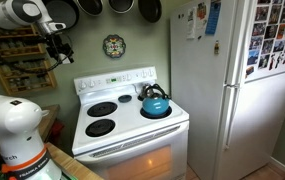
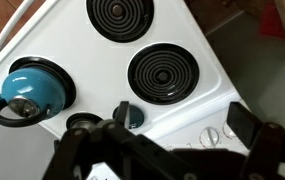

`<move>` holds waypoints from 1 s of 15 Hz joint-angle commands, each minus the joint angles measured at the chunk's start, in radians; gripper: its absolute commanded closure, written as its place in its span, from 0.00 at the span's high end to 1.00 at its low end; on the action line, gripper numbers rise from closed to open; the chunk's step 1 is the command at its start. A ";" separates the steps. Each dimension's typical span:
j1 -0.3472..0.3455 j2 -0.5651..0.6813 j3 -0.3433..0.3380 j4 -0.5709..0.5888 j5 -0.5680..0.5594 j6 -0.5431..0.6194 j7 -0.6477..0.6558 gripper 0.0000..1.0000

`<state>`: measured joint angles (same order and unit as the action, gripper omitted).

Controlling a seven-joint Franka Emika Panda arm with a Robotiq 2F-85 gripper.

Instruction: Flip the switch on the top left of the stove to turn off the oven light

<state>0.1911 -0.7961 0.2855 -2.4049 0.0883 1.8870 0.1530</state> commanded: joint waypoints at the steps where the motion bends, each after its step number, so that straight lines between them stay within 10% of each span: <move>1: 0.006 0.002 -0.004 0.002 -0.004 -0.001 0.004 1.00; 7: 0.011 0.050 -0.065 -0.006 0.065 0.116 -0.023 1.00; 15: 0.104 0.321 -0.231 -0.008 0.445 0.441 -0.227 1.00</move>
<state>0.2422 -0.5906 0.1047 -2.4232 0.4154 2.2506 -0.0037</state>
